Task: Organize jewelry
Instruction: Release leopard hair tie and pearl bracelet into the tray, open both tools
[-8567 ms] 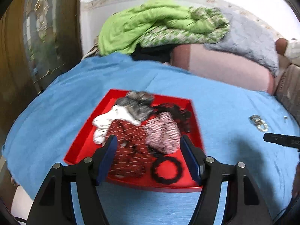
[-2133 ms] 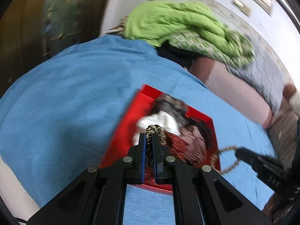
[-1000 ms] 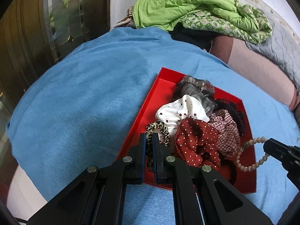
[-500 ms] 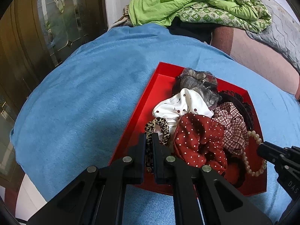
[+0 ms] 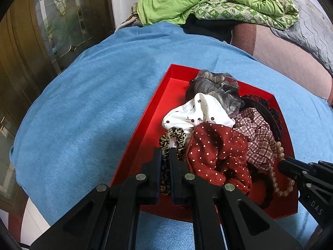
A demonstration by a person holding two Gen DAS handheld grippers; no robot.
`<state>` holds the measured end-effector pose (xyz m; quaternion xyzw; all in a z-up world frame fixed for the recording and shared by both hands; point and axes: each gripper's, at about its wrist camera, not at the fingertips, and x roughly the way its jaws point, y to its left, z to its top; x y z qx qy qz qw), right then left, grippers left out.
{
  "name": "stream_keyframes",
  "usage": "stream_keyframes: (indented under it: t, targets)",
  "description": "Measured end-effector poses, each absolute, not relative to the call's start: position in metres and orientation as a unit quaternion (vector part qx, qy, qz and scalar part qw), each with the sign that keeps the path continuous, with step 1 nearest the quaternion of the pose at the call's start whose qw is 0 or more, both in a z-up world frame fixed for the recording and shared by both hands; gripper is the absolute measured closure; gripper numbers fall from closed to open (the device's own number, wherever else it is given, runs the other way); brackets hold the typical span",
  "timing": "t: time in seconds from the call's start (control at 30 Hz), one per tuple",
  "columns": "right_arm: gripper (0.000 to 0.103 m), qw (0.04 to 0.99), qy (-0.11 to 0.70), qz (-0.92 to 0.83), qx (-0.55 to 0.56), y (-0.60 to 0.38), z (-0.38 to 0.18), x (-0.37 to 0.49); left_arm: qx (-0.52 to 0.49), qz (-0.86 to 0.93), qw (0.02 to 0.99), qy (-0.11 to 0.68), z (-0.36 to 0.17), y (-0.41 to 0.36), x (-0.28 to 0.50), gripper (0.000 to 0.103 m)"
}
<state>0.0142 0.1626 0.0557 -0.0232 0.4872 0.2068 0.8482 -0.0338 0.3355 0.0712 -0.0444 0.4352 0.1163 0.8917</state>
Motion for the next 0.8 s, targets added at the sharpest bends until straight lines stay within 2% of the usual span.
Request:
stream_keyframes:
  t: [0.07, 0.13, 0.27, 0.33, 0.43, 0.5, 0.57, 0.63, 0.8]
  targets:
    - [0.091, 0.848, 0.489, 0.205, -0.023, 0.162, 0.054, 0.015, -0.046, 0.116, 0.891, 0.436, 0.071, 0.336, -0.033, 0.095]
    - [0.091, 0.848, 0.489, 0.205, -0.023, 0.163, 0.054, 0.016, -0.049, 0.116, 0.891, 0.437, 0.070, 0.336, -0.033, 0.089]
    - [0.091, 0.848, 0.488, 0.206, -0.020, 0.161, 0.054, 0.015, -0.057, 0.114, 0.891, 0.435, 0.071, 0.338, -0.033, 0.082]
    - [0.091, 0.848, 0.489, 0.207, -0.019, 0.160, 0.054, 0.015, -0.064, 0.109, 0.892, 0.433, 0.073, 0.339, -0.034, 0.071]
    - [0.091, 0.848, 0.488, 0.205, -0.017, 0.159, 0.055, 0.013, -0.067, 0.106, 0.897, 0.424, 0.077, 0.338, -0.037, 0.060]
    - [0.084, 0.849, 0.487, 0.206, -0.013, 0.158, 0.057, 0.011, -0.069, 0.104, 0.900, 0.417, 0.081, 0.338, -0.039, 0.055]
    - [0.068, 0.850, 0.483, 0.210, -0.008, 0.157, 0.061, 0.008, -0.070, 0.103, 0.903, 0.411, 0.084, 0.337, -0.041, 0.053]
    - [0.061, 0.853, 0.477, 0.213, -0.003, 0.157, 0.066, 0.004, -0.071, 0.101, 0.906, 0.406, 0.088, 0.337, -0.043, 0.051]
    - [0.060, 0.860, 0.462, 0.219, -0.003, 0.157, 0.078, -0.008, -0.066, 0.099, 0.912, 0.392, 0.095, 0.334, -0.050, 0.047]
